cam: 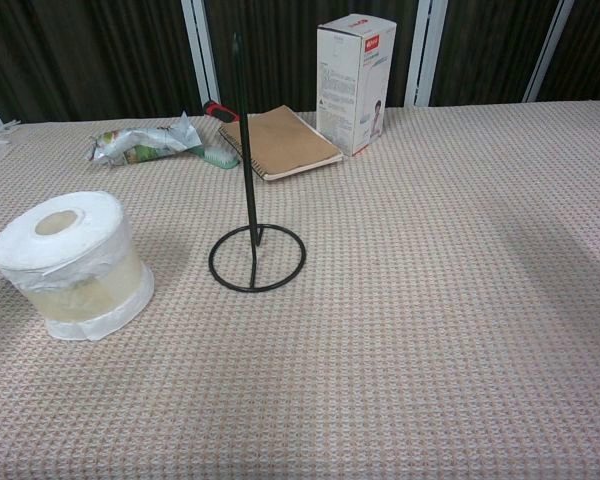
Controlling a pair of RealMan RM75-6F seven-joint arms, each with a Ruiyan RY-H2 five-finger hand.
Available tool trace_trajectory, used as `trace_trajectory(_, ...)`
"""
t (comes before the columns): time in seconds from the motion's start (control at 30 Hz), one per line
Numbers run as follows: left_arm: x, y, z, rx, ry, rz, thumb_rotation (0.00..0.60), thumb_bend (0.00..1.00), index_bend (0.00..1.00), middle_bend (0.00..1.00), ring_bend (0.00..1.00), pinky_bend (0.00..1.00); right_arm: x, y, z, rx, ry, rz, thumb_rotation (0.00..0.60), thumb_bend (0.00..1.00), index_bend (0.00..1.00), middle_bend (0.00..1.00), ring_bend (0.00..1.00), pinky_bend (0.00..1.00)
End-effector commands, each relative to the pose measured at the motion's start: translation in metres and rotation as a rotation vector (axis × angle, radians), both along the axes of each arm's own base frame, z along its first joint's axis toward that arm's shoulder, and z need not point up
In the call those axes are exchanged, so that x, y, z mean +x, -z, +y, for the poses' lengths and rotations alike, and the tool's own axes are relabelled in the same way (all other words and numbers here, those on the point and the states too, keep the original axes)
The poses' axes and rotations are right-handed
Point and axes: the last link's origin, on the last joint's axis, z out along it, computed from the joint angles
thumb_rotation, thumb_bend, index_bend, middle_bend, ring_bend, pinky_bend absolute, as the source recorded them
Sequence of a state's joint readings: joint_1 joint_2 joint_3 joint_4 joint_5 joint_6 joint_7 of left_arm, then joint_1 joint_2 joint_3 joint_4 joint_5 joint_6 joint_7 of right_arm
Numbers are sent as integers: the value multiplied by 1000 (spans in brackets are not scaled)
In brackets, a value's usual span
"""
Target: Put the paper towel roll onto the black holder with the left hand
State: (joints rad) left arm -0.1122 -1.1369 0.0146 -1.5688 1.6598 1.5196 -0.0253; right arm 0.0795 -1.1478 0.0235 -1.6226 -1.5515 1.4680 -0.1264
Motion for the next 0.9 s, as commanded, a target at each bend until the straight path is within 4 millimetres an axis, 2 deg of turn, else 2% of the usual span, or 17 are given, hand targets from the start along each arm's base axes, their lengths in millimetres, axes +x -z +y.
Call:
trace_trajectory(0.03, 1, 4, 1, -15, 10, -9, 600, 350, 0, 0, 0, 94, 0, 0, 0, 2, 1, -3, 600, 82, 0, 0, 0, 0)
trace_trajectory(0.13, 5, 11, 4, -51, 33, -55, 600, 352, 0, 0, 0, 94, 0, -1, 1, 0, -1, -4, 600, 81, 0, 0, 0, 0)
trace_trajectory(0.23, 10, 27, 9, -134, 73, -170, 600, 359, 0, 0, 0, 91, 1, -2, 2, 2, 1, -12, 600, 82, 0, 0, 0, 0)
trace_trajectory(0.5, 13, 79, 45, -199, 61, -207, 600, 341, 0, 0, 0, 89, 0, -2, 3, 24, 7, -19, 600, 81, 0, 0, 0, 0)
trace_trajectory(0.9, 29, 105, 71, -198, 81, -242, 600, 342, 0, 0, 0, 84, -1, -5, 2, 32, 20, -31, 600, 82, 0, 0, 0, 0)
